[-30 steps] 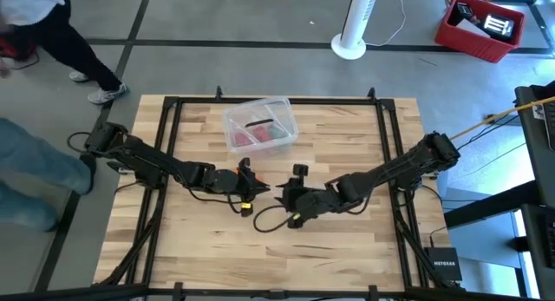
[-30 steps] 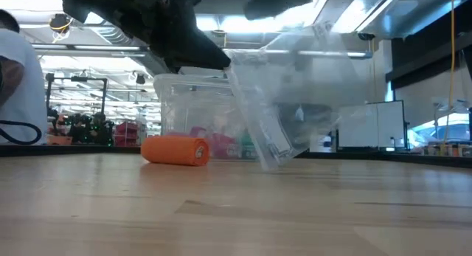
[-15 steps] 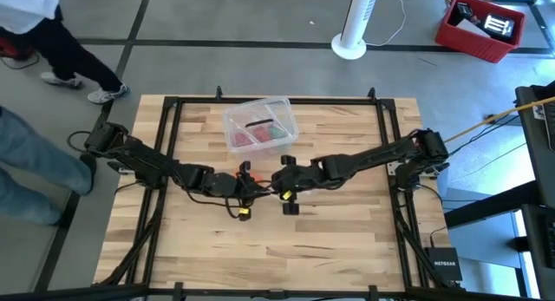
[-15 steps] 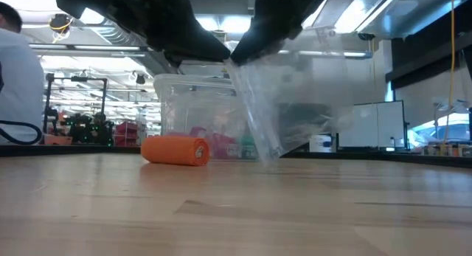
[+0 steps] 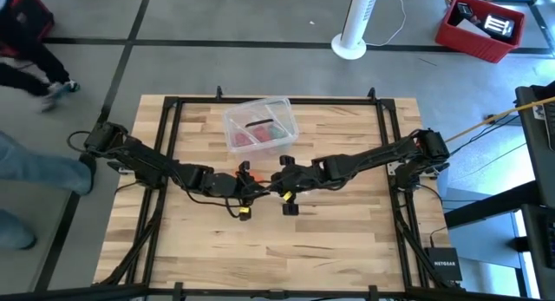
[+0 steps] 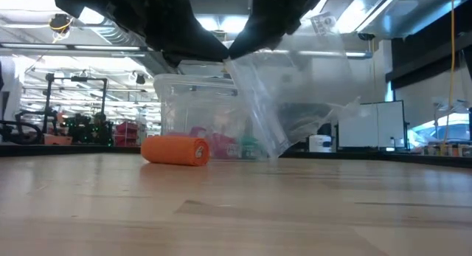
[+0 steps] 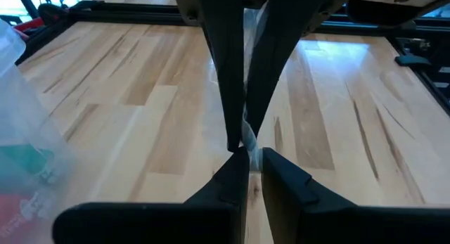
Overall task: Roll bandage
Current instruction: Open the transparent zip bag
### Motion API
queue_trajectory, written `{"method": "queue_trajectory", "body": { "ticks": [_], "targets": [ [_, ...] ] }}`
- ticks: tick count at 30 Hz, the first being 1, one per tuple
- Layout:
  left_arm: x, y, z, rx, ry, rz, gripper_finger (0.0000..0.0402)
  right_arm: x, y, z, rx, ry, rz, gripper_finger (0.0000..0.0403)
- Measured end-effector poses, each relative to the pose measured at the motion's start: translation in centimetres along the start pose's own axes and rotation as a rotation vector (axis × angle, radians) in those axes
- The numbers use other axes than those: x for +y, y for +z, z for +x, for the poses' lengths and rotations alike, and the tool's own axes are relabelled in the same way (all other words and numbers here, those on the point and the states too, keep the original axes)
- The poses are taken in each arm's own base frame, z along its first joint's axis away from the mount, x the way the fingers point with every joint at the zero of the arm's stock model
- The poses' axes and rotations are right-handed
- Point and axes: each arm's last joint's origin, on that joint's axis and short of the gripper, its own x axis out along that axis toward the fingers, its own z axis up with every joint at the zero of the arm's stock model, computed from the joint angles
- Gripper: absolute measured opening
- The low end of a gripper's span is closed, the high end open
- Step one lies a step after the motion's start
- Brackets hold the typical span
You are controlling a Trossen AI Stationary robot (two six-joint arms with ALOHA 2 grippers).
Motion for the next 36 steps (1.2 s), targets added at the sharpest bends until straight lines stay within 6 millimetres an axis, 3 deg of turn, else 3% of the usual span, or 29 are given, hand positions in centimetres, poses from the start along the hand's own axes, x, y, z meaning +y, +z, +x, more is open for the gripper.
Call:
{"method": "queue_trajectory", "body": {
  "ticks": [10, 27, 32, 36],
  "targets": [
    [0.0, -0.5, 0.5, 0.007, 0.043, -0.043, 0.0026, -0.1, 0.9, -0.4, -0.087, -0.020, 0.009, 0.0002],
    [0.0, -1.9, 1.6, 0.054, 0.100, -0.058, 0.0027, -0.9, 3.2, -6.5, -0.255, -0.049, 0.016, 0.0000],
    [-0.1, -1.9, 1.6, 0.059, 0.088, -0.027, 0.0028, -0.8, 2.9, -6.6, -0.221, -0.033, 0.009, 0.0000],
    [0.2, -0.9, 0.4, 0.046, 0.058, 0.002, 0.0055, -0.4, 2.5, -6.8, -0.173, -0.020, 0.015, 0.0000]
  ]
}}
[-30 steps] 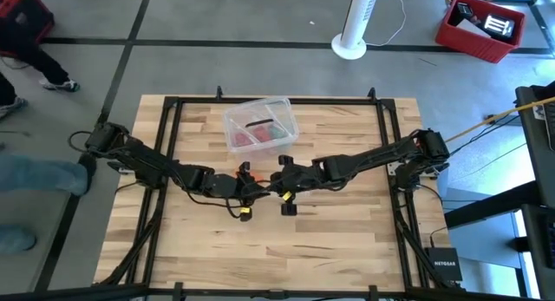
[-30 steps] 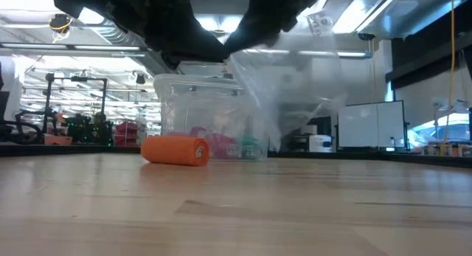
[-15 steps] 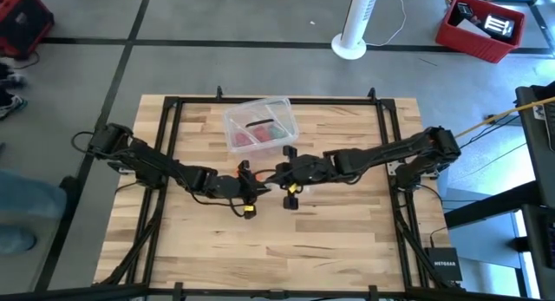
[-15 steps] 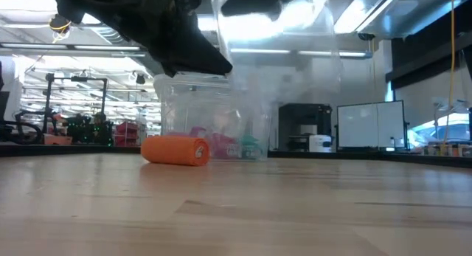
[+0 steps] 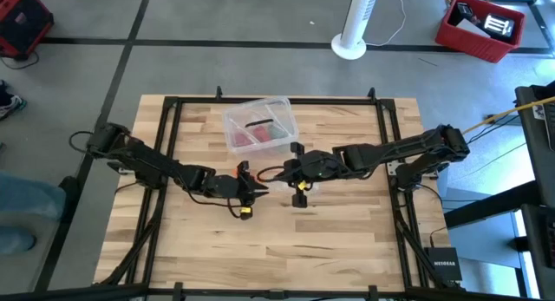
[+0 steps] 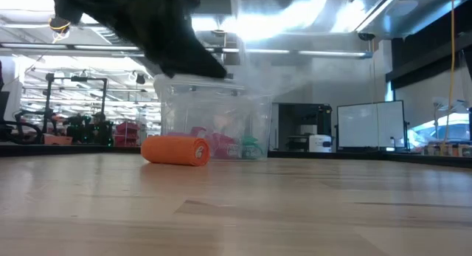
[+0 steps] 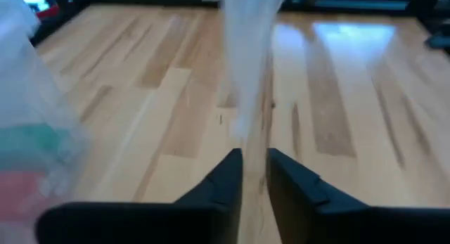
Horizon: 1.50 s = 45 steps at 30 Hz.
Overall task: Roll bandage
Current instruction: Open the transparent zip bag
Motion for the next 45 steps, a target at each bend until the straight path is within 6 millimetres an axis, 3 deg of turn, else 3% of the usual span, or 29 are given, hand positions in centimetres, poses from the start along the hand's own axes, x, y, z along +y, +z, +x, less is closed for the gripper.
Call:
{"method": "queue_trajectory", "body": {
  "ticks": [6, 11, 18, 25, 45],
  "targets": [
    [1.0, 1.8, -2.5, -0.033, 0.004, -0.006, 0.0133, 1.7, -0.4, -0.6, 0.032, 0.027, -0.090, 0.0000],
    [0.9, 2.6, -2.5, -0.110, -0.010, -0.007, 0.0166, 2.1, -1.9, 0.6, -0.037, 0.039, -0.095, 0.0000],
    [-0.3, 2.0, -1.5, -0.121, -0.068, 0.010, 0.0171, 2.3, -3.2, 1.4, -0.101, 0.042, -0.063, 0.0000],
    [-0.3, 1.6, -0.8, -0.115, -0.040, 0.021, 0.0171, 2.4, -2.7, 1.3, -0.150, 0.084, -0.054, 0.0000],
    [-0.4, 1.9, -1.7, -0.112, -0.013, 0.057, 0.0171, 2.4, -2.9, 1.4, -0.122, 0.086, -0.037, 0.0000]
  ]
}}
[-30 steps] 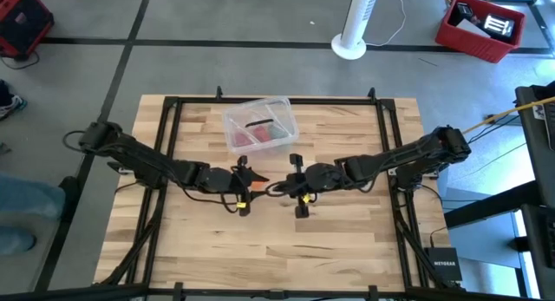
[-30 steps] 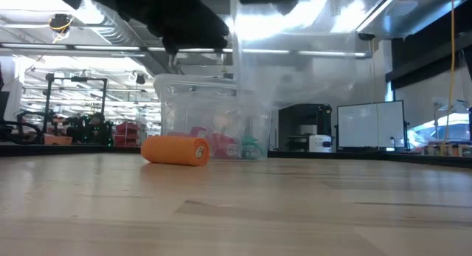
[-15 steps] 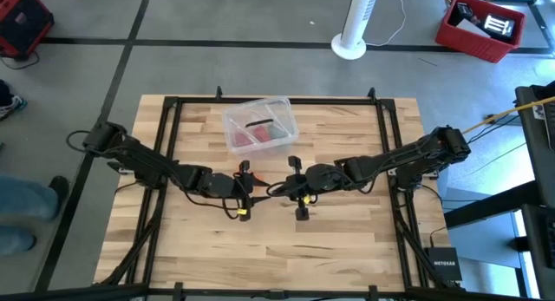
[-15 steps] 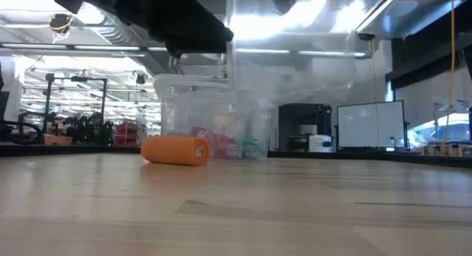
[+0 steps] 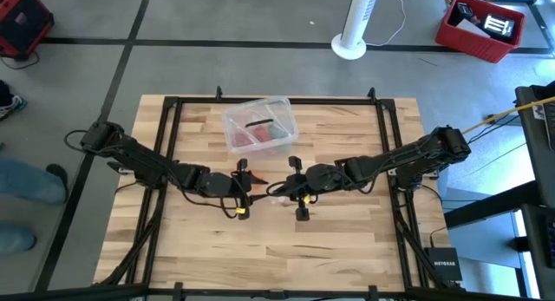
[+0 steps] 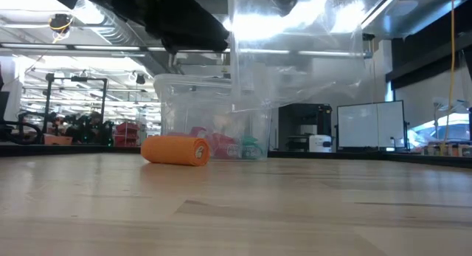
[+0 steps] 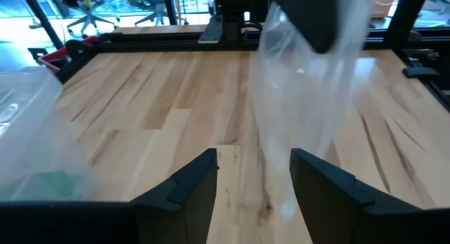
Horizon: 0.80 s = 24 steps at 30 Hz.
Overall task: Roll bandage
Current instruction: Open the transparent zip bag
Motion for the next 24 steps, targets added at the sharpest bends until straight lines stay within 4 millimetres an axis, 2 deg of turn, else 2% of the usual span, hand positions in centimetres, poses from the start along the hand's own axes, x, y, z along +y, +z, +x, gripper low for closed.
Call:
{"method": "queue_trajectory", "body": {
  "ticks": [15, 24],
  "targets": [
    [-0.76, 0.10, -0.26, -0.014, -0.060, 0.004, 0.0171, -0.12, 0.01, 0.00, 0.000, -0.034, -0.024, 0.0000],
    [-0.47, 0.04, -0.15, -0.006, -0.044, 0.025, 0.0171, -0.02, 0.07, 0.01, -0.007, -0.006, -0.023, 0.0000]
  ]
}}
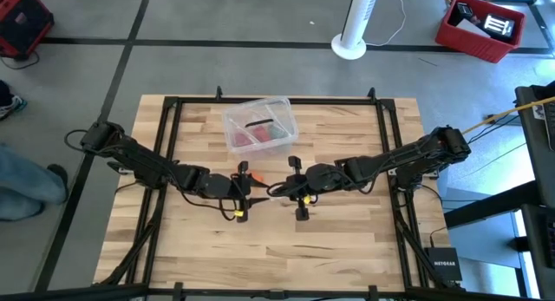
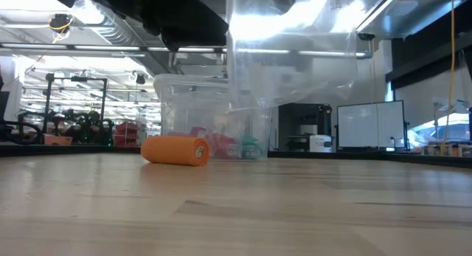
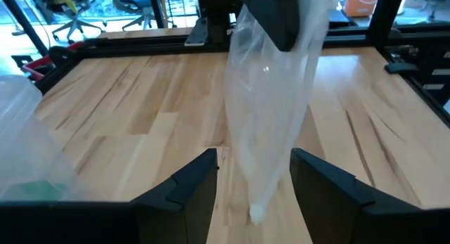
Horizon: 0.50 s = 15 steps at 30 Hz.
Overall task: Roll bandage
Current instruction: Open the transparent zip bag
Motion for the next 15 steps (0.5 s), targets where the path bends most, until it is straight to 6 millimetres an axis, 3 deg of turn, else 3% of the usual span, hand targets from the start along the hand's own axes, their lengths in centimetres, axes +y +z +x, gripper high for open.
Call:
{"method": "queue_trajectory", "body": {
  "ticks": [15],
  "targets": [
    [-0.06, 0.11, -0.01, -0.012, -0.003, -0.002, 0.0171, 0.04, 0.06, 0.01, -0.007, 0.007, 0.001, 0.0000]
  ]
}}
